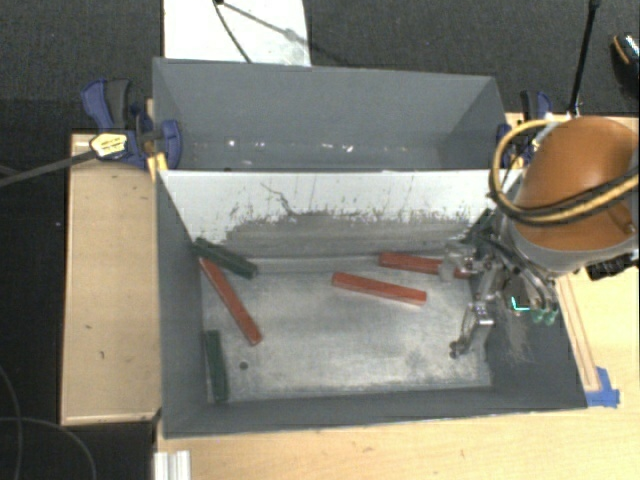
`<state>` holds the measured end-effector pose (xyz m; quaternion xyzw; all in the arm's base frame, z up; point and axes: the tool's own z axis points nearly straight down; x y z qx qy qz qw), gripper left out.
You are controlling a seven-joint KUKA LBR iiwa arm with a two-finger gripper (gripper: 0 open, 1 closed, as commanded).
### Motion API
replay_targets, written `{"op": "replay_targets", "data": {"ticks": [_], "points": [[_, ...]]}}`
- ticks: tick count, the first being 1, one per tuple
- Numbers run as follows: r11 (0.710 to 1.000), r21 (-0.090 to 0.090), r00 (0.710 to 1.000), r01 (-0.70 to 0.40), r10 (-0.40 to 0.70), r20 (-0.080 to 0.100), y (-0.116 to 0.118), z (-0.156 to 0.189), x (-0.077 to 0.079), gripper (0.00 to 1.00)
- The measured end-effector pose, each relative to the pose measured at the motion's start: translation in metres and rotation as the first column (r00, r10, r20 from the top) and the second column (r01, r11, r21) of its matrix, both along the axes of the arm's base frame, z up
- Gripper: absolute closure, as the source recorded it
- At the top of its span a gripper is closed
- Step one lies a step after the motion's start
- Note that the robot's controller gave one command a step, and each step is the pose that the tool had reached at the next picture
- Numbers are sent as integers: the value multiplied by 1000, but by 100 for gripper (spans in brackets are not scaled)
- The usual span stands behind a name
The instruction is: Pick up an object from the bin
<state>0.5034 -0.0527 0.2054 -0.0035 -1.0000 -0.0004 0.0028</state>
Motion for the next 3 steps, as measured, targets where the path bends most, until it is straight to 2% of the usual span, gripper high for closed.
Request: {"op": "replay_targets", "data": {"ticks": [1, 2, 3], "points": [[989, 1, 989, -151, 151, 7, 43, -139, 84, 0], [997, 0, 997, -81, 81, 14, 41, -103, 87, 0], [991, 0, 991, 130, -130, 6, 47, -95, 74, 0]]}}
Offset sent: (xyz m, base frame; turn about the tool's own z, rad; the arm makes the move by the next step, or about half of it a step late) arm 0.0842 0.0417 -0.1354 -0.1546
